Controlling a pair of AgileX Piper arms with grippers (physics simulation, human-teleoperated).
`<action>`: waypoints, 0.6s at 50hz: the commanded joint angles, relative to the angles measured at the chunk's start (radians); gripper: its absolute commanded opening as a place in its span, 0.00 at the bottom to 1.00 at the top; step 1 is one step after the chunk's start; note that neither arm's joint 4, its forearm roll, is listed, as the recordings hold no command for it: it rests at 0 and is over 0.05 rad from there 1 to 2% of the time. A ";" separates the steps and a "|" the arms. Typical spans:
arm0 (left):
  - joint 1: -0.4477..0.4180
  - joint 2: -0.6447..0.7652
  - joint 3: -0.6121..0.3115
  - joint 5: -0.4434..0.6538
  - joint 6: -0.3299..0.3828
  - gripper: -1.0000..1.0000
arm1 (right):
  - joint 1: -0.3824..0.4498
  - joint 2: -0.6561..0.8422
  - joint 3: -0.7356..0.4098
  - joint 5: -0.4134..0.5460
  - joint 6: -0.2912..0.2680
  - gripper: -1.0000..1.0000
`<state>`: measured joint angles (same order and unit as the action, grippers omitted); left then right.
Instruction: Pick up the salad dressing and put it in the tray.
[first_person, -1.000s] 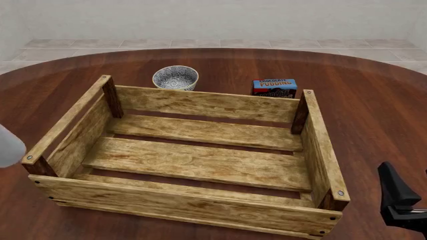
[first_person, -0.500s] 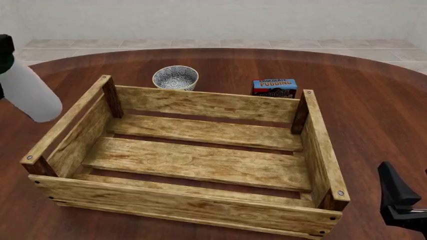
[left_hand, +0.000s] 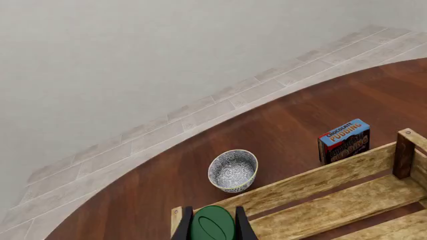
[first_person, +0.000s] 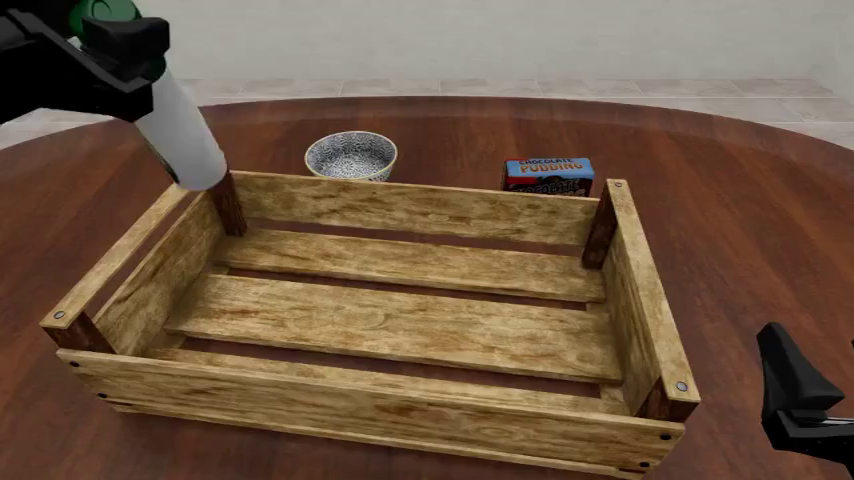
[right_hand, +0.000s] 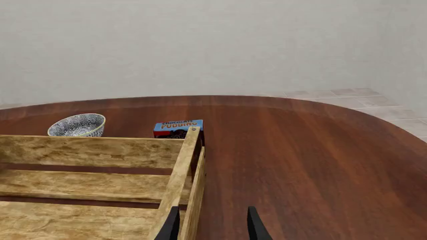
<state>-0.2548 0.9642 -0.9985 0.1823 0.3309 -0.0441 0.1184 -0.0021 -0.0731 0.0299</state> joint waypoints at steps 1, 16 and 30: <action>-0.044 0.152 -0.088 -0.044 -0.016 0.00 | 0.000 -0.002 0.000 0.001 0.001 1.00; -0.103 0.288 -0.171 -0.061 -0.048 0.00 | -0.003 0.010 0.000 -0.009 0.002 1.00; -0.137 0.348 -0.187 -0.080 -0.076 0.00 | -0.004 0.006 -0.001 -0.005 0.001 1.00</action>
<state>-0.3668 1.2669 -1.1595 0.1188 0.2613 -0.0468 0.1262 -0.0019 -0.0804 0.0305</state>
